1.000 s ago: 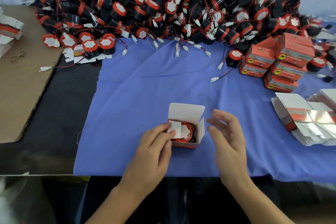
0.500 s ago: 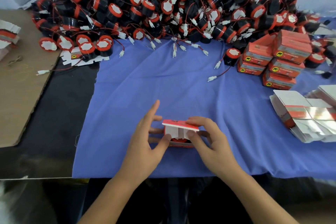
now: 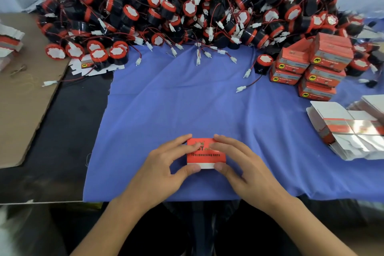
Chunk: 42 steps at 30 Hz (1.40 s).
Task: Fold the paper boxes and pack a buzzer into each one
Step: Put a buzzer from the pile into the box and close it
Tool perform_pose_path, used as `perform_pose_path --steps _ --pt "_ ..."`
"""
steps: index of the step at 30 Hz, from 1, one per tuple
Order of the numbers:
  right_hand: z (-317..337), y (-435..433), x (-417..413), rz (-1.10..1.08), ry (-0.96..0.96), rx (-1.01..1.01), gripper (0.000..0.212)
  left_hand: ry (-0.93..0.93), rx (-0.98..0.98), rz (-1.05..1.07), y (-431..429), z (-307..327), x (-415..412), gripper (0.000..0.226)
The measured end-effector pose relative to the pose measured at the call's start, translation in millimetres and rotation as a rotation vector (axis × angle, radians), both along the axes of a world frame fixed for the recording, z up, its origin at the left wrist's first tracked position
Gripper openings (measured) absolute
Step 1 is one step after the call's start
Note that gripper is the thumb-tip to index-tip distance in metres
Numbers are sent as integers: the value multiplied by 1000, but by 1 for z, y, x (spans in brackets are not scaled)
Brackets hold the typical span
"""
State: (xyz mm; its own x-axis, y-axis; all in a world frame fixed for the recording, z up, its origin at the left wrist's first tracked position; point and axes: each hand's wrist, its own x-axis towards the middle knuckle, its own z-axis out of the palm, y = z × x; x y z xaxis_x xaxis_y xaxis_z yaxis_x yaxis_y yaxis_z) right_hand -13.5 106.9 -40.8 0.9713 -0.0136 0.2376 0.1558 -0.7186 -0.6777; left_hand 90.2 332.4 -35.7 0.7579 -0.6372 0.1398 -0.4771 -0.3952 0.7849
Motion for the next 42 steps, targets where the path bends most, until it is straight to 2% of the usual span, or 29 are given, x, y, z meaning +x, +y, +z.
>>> perform_pose_path --steps 4,12,19,24,29,33,36,38,40,42 --pt "4 2 3 -11 -28 -54 37 -49 22 6 -5 4 0 45" --pt "7 5 7 -48 -96 8 32 -236 -8 23 -11 11 -1 27" --pt "-10 9 -1 -39 -121 54 36 -314 -125 71 -9 -7 -12 16" --pt "-10 8 -5 5 -154 -161 38 -527 -66 55 -7 -16 -19 29" --pt "-16 9 -8 4 -265 -364 41 -691 53 26 -3 -22 -25 30" --pt "-21 10 -11 -24 -244 -466 70 -789 167 -25 2 -28 -24 35" --pt "-19 15 -16 -10 -188 -486 80 -721 135 -23 3 -30 -24 35" --pt "-17 19 -22 -54 -107 -377 84 -540 11 52 -1 -27 -27 28" --pt "-16 27 -27 -134 -36 -148 83 -322 -129 147 -7 -23 -31 21" --pt "-15 38 -27 -288 -44 188 80 -97 -275 244 -17 -20 -35 19"
